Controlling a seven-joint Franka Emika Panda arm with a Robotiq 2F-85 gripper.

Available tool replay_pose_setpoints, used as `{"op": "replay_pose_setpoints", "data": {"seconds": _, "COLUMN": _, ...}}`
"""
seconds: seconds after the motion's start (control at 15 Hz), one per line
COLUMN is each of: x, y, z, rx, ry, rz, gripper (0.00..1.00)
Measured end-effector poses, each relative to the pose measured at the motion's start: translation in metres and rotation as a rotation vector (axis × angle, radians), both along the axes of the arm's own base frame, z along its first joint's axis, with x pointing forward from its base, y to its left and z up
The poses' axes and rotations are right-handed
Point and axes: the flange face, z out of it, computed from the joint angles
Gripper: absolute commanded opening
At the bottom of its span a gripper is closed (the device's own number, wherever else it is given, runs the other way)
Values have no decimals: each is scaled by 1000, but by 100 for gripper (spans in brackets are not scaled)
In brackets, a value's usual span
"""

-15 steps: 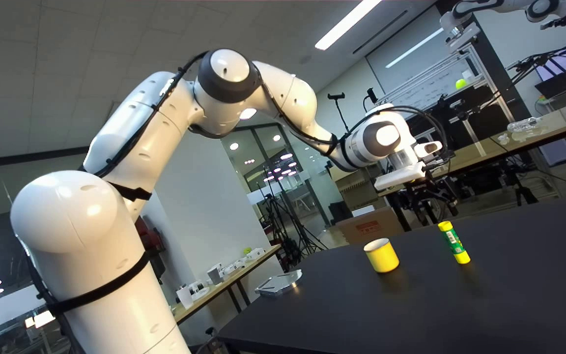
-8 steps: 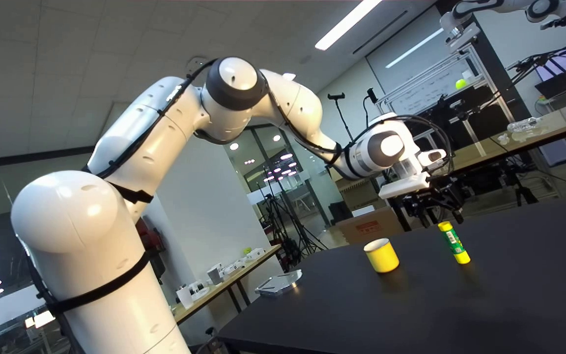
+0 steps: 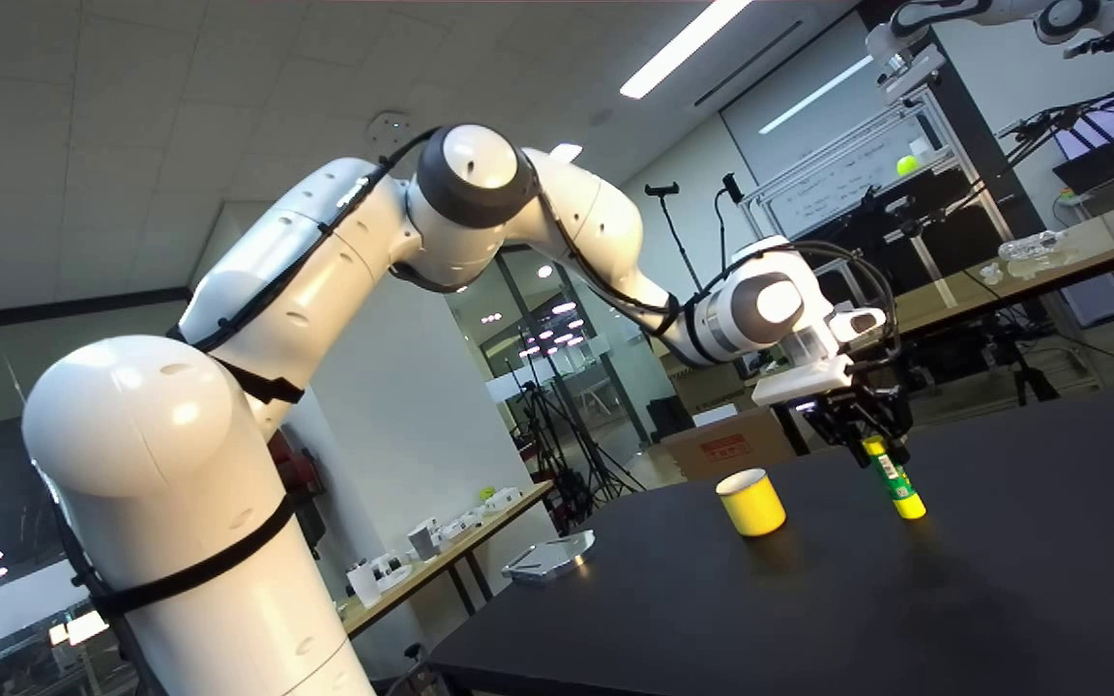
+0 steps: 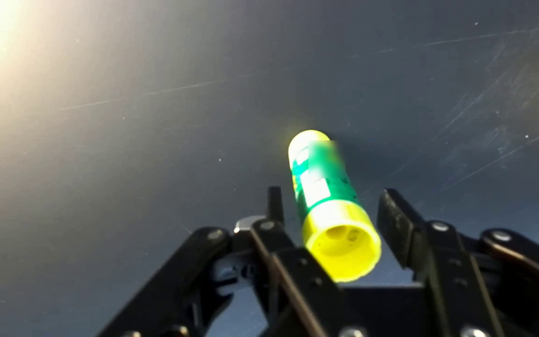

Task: Pick the object and put it in the cup

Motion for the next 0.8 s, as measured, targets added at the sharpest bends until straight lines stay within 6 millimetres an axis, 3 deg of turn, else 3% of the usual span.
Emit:
{"op": "replay_pose_setpoints", "data": {"seconds": 0.2, "x": 2, "y": -1, "z": 4, "rx": -1, "ry": -7, "rz": -8, "gripper": 9}}
{"op": "replay_pose_setpoints", "data": {"seconds": 0.4, "x": 8, "y": 4, "z": 25, "rx": 6, "ry": -11, "rz": -10, "gripper": 9}}
{"op": "replay_pose_setpoints", "data": {"seconds": 0.6, "x": 18, "y": 17, "z": 81, "rx": 19, "ry": -16, "rz": 11, "gripper": 9}}
{"op": "replay_pose_setpoints", "data": {"seconds": 0.8, "x": 26, "y": 44, "z": 158, "rx": 27, "ry": -53, "rz": 56, "gripper": 9}}
